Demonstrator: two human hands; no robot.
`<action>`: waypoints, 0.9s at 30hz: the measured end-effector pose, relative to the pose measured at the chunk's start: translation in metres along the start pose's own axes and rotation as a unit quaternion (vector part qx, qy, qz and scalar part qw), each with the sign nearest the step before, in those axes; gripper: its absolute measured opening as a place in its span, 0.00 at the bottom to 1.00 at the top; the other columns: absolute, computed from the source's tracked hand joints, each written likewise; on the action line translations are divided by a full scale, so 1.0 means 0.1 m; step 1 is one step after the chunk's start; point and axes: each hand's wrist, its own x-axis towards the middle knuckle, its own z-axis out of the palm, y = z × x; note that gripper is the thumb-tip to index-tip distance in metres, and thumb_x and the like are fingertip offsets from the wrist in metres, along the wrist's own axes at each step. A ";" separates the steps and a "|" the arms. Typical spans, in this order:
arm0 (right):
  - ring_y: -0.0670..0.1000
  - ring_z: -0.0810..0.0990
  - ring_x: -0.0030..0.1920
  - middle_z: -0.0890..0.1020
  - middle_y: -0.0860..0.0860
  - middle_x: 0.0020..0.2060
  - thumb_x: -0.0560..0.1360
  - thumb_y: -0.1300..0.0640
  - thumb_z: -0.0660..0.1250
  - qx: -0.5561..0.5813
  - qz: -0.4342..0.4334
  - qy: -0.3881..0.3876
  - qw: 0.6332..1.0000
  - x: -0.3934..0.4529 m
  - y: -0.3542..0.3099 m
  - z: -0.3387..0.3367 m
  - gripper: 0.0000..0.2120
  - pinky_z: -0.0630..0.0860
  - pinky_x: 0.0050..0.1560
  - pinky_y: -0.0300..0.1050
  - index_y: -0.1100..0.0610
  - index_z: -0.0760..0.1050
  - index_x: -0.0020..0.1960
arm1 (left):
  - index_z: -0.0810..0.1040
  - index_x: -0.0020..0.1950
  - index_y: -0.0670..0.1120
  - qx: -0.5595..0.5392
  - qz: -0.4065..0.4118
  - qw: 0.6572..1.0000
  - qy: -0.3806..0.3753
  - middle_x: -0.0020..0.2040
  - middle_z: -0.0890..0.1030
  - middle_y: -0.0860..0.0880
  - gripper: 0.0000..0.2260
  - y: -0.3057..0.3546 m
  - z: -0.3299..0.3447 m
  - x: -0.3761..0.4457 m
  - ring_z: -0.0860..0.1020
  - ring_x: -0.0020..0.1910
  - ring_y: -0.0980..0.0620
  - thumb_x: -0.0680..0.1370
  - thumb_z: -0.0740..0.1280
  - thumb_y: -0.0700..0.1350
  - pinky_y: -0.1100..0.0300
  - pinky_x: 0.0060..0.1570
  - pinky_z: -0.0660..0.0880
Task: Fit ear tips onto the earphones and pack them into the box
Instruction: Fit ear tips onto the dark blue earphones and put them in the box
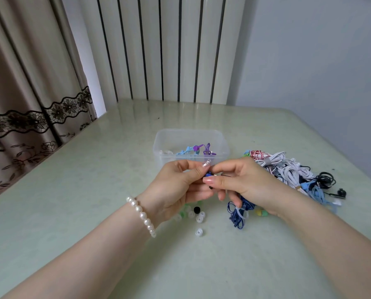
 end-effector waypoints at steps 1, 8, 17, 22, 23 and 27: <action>0.49 0.67 0.19 0.78 0.54 0.26 0.70 0.54 0.70 0.000 -0.008 0.021 1.000 0.01 0.00 0.02 0.06 0.69 0.32 0.45 0.54 0.81 0.46 | 0.76 0.48 0.38 0.012 0.007 1.000 0.004 0.34 0.82 0.42 0.08 0.01 0.00 0.00 0.82 0.31 0.52 0.76 0.65 0.44 0.64 0.32 0.79; 0.46 0.65 0.16 0.81 0.50 0.27 0.71 0.57 0.68 0.041 -0.015 0.087 0.995 0.02 0.02 0.07 0.05 0.64 0.25 0.39 0.55 0.81 0.46 | 0.75 0.50 0.39 0.107 0.028 0.993 0.042 0.39 0.84 0.39 0.12 0.20 -0.12 -0.03 0.83 0.35 0.44 0.78 0.62 0.48 0.59 0.33 0.79; 0.46 0.60 0.17 0.68 0.51 0.24 0.75 0.57 0.63 0.115 0.063 0.112 0.985 0.10 0.18 -0.16 0.09 0.57 0.25 0.39 0.62 0.78 0.46 | 0.81 0.35 0.46 0.401 0.033 0.906 0.129 0.25 0.77 0.55 0.06 0.22 -0.62 0.12 0.70 0.24 0.62 0.70 0.72 0.37 0.72 0.25 0.67; 0.46 0.59 0.18 0.67 0.50 0.22 0.75 0.58 0.64 0.094 0.063 0.107 0.988 0.08 0.17 -0.13 0.08 0.56 0.25 0.38 0.61 0.79 0.44 | 0.83 0.45 0.48 0.531 0.022 0.843 0.086 0.33 0.77 0.59 0.05 0.08 -0.53 0.15 0.73 0.32 0.63 0.70 0.73 0.41 0.78 0.28 0.66; 0.46 0.59 0.18 0.67 0.50 0.22 0.75 0.58 0.64 0.095 0.061 0.108 0.988 0.08 0.16 -0.13 0.07 0.56 0.25 0.39 0.61 0.79 0.44 | 0.83 0.46 0.48 0.548 0.018 0.832 0.082 0.33 0.76 0.59 0.06 0.07 -0.52 0.15 0.73 0.32 0.62 0.70 0.73 0.41 0.78 0.28 0.66; 0.46 0.59 0.18 0.67 0.50 0.22 0.74 0.58 0.64 0.104 0.052 0.110 0.987 0.09 0.16 -0.11 0.07 0.56 0.26 0.40 0.61 0.79 0.44 | 0.84 0.45 0.48 0.605 0.026 0.791 0.087 0.36 0.80 0.56 0.05 0.05 -0.50 0.15 0.71 0.32 0.63 0.71 0.71 0.41 0.78 0.27 0.65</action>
